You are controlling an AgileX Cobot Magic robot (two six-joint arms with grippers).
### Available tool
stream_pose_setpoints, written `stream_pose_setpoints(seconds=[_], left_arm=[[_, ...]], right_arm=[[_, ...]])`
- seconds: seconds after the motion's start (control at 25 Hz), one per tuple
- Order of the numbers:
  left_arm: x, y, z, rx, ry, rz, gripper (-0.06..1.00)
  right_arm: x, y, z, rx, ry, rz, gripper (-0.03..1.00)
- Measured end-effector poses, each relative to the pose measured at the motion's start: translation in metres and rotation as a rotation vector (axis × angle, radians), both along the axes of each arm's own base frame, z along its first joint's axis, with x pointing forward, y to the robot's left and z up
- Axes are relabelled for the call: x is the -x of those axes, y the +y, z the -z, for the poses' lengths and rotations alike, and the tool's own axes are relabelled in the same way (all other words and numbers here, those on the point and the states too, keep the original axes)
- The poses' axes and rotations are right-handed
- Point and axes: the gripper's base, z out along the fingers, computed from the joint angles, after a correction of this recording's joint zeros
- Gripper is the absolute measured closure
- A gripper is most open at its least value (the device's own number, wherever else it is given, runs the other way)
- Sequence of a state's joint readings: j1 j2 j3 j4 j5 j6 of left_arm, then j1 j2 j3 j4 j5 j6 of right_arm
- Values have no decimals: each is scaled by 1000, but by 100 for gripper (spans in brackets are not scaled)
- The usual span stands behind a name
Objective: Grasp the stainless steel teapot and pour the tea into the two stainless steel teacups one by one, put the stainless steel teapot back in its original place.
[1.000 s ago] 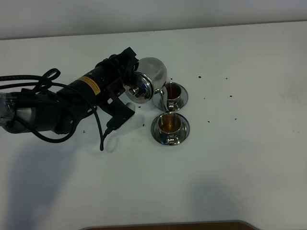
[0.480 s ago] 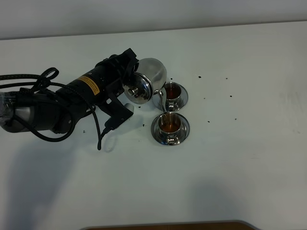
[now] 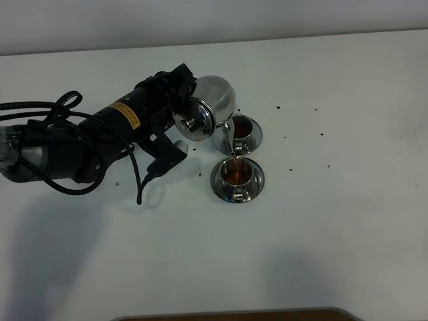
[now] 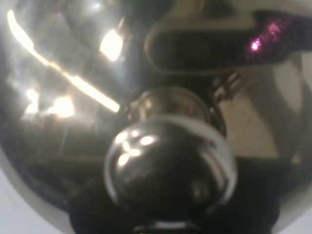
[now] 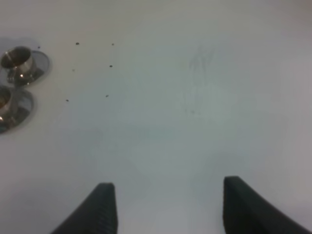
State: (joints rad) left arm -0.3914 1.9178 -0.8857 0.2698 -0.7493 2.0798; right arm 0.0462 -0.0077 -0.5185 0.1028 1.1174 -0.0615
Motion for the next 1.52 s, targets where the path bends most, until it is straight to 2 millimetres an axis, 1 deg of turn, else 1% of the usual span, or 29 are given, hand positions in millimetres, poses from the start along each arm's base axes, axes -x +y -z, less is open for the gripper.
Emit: stream_pose_setpoints(seconds=[0.32,0.52,0.8,1.28,1.52], left_arm=[[0,-1,0,-14,-9,23,70],[-2,2,-1,-12,-15,14,70],[-2,2,-1,-10,-18,16,70],[-6,-2,-9,-3,-62,37,70],[-6,-3,-10,-15,-68,54,70]], right_arm=[[0,0,0,0,0,0,49],[0,0,0,0,0,0,49],[0,0,0,0,0,0,49],[0,0,0,0,0,0,49],[0,0,0,0,0,0,49]])
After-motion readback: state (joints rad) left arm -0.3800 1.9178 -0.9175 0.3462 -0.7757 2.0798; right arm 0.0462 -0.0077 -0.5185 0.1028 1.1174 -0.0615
